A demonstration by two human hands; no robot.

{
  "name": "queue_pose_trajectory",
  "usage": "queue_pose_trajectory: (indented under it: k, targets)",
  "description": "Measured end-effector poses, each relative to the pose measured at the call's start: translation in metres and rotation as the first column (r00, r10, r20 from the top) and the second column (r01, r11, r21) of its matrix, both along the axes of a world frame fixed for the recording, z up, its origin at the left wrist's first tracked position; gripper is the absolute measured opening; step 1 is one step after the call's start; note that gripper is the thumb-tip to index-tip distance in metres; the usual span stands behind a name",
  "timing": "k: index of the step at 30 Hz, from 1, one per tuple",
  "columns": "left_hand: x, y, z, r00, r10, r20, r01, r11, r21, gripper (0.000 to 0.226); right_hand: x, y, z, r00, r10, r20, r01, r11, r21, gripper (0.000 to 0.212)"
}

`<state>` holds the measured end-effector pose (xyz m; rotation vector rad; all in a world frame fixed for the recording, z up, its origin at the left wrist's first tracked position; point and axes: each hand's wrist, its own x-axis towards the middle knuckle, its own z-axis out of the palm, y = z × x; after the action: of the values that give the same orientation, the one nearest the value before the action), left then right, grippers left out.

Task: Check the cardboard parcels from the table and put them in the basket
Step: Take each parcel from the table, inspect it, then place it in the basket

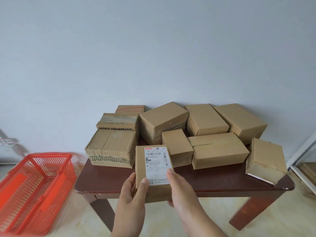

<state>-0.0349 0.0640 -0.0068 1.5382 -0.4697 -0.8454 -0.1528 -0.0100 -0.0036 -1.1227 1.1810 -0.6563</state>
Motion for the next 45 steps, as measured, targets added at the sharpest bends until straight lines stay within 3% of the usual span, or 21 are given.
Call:
queue_pose_trajectory:
  k: [4, 8, 15, 22, 28, 33, 36, 41, 45]
  targets:
    - [0.009, -0.004, -0.009, 1.0, -0.016, 0.021, 0.015, 0.999, 0.028, 0.084, 0.008, -0.004, -0.004, 1.0, -0.006, -0.003, 0.006, 1.0, 0.006, 0.028]
    - [0.012, -0.004, -0.016, 0.999, -0.02, 0.042, 0.019, 0.999, 0.041, 0.054, 0.01, -0.006, -0.009, 1.0, 0.006, -0.001, -0.006, 1.0, -0.001, 0.026]
    - [0.015, 0.002, -0.01, 1.0, -0.008, 0.03, 0.009, 1.0, -0.013, 0.062, 0.015, 0.003, -0.001, 1.0, -0.004, 0.017, 0.004, 1.0, 0.003, 0.027]
    - [0.028, -0.013, -0.015, 0.999, -0.03, 0.041, 0.031, 0.999, -0.021, 0.043, 0.028, -0.012, -0.006, 0.999, 0.014, 0.042, -0.014, 1.0, -0.02, 0.03]
    - [0.039, -0.037, -0.015, 0.999, -0.021, 0.029, 0.022, 0.999, -0.035, 0.088, 0.043, -0.039, -0.009, 0.996, -0.094, -0.004, 0.094, 0.994, 0.05, 0.064]
    - [0.044, -0.042, 0.03, 1.0, -0.025, -0.012, 0.026, 0.999, 0.043, 0.086, 0.046, -0.047, 0.032, 0.99, -0.134, -0.035, 0.138, 0.979, 0.15, 0.066]
    - [0.044, -0.045, 0.073, 0.998, -0.045, -0.038, 0.048, 0.995, 0.089, 0.07, 0.044, -0.05, 0.071, 0.99, -0.135, -0.04, 0.14, 0.971, 0.192, 0.066]
    - [0.041, -0.051, 0.143, 0.997, -0.065, -0.049, 0.071, 0.988, 0.136, 0.08, 0.037, -0.056, 0.136, 0.988, -0.138, -0.063, 0.149, 0.959, 0.242, 0.034]
    - [0.039, -0.056, 0.196, 0.997, -0.046, -0.057, 0.054, 0.985, 0.161, 0.056, 0.033, -0.061, 0.19, 0.994, -0.099, -0.052, 0.109, 0.959, 0.261, 0.027]
